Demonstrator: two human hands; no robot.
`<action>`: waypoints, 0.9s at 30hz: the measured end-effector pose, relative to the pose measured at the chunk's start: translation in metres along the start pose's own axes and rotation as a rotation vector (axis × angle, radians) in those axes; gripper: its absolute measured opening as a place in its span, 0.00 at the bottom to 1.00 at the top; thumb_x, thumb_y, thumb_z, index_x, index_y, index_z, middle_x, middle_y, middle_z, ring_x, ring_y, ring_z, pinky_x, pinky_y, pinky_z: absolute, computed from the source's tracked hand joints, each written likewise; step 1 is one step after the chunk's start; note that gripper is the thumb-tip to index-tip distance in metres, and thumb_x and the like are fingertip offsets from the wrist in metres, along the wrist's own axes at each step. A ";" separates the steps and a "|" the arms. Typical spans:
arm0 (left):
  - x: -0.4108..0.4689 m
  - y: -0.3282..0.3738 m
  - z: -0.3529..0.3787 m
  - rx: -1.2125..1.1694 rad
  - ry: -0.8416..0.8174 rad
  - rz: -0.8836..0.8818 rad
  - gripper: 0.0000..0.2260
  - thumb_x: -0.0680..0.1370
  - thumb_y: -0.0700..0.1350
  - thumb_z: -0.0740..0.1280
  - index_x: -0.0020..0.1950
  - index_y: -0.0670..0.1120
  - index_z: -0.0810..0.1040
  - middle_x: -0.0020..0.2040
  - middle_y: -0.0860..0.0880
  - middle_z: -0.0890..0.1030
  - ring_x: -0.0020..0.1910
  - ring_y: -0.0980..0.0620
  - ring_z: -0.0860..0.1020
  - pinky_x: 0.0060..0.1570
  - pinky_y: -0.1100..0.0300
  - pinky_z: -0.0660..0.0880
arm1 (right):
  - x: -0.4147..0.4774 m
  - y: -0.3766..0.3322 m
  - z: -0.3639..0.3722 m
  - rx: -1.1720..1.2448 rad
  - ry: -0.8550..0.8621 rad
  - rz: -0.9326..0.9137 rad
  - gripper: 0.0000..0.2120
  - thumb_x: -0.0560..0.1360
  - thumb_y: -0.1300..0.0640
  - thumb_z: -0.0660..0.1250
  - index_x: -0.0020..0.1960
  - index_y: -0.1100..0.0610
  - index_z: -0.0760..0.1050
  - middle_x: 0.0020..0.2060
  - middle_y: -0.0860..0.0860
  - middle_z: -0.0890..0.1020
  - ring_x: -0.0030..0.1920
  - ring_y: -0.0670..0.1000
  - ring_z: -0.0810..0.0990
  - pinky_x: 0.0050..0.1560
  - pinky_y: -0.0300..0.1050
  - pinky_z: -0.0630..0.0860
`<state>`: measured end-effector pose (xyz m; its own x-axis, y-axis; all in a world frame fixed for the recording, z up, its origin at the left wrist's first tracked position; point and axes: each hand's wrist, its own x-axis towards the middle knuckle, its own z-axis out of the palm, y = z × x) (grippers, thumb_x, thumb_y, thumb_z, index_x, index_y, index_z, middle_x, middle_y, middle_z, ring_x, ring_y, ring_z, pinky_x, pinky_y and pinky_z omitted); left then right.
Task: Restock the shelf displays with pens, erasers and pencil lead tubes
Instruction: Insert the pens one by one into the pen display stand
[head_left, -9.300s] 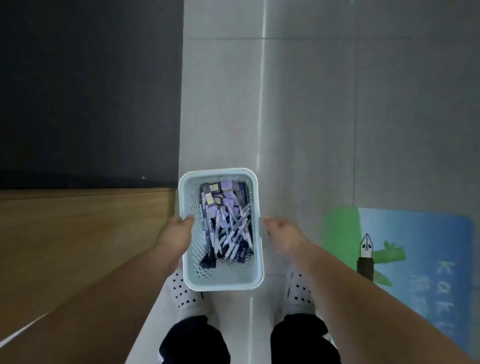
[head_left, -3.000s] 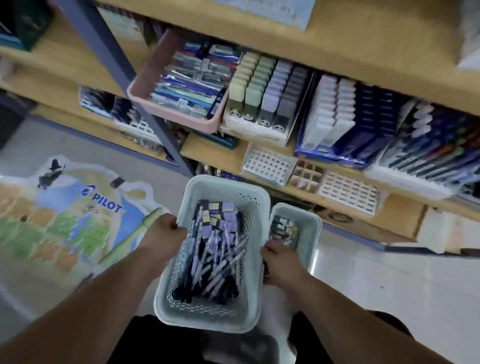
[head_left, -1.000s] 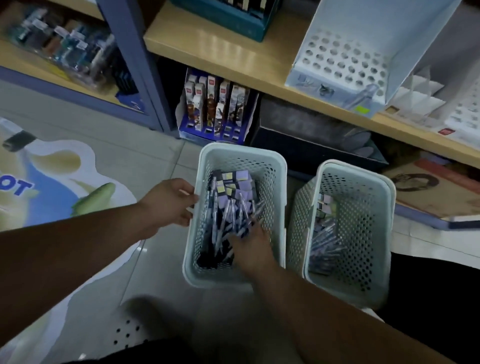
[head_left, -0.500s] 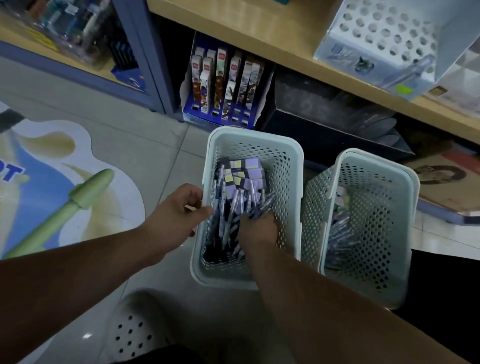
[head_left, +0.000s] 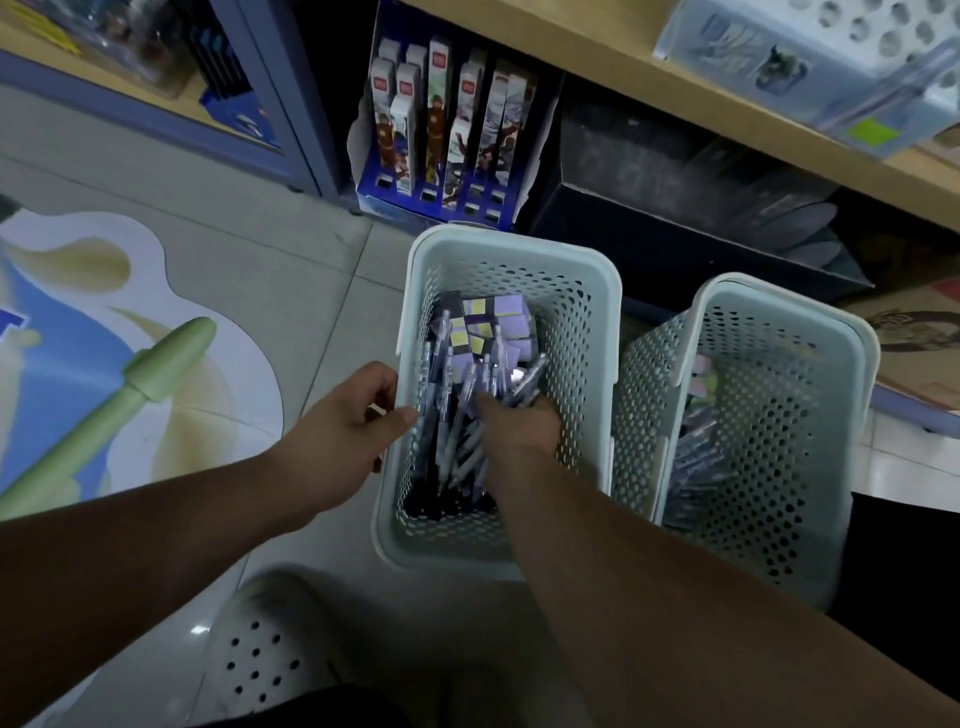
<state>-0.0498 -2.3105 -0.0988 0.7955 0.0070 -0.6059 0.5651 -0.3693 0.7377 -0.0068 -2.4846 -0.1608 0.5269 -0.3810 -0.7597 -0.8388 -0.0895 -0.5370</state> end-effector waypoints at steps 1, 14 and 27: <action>0.000 0.001 0.000 0.005 0.002 0.005 0.11 0.81 0.49 0.65 0.45 0.47 0.66 0.35 0.47 0.72 0.30 0.55 0.69 0.38 0.54 0.75 | 0.001 0.000 -0.001 0.019 -0.012 0.012 0.18 0.73 0.55 0.77 0.58 0.58 0.75 0.42 0.50 0.81 0.33 0.46 0.77 0.37 0.38 0.73; 0.002 -0.004 -0.001 -0.001 -0.011 0.029 0.13 0.81 0.48 0.65 0.40 0.51 0.65 0.31 0.53 0.69 0.29 0.55 0.68 0.38 0.51 0.75 | -0.004 -0.011 -0.015 0.034 -0.125 0.114 0.13 0.79 0.55 0.71 0.60 0.59 0.75 0.41 0.54 0.80 0.35 0.53 0.76 0.33 0.42 0.72; 0.003 -0.003 -0.001 -0.001 -0.043 -0.012 0.10 0.82 0.48 0.65 0.45 0.46 0.67 0.36 0.46 0.71 0.36 0.50 0.70 0.37 0.58 0.75 | -0.006 -0.020 -0.019 -0.001 -0.255 0.174 0.11 0.75 0.55 0.76 0.47 0.58 0.76 0.42 0.52 0.79 0.39 0.51 0.74 0.49 0.49 0.74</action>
<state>-0.0492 -2.3081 -0.1023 0.7785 -0.0284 -0.6270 0.5748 -0.3687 0.7305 0.0040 -2.4977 -0.1389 0.3926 -0.1471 -0.9079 -0.9195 -0.0442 -0.3905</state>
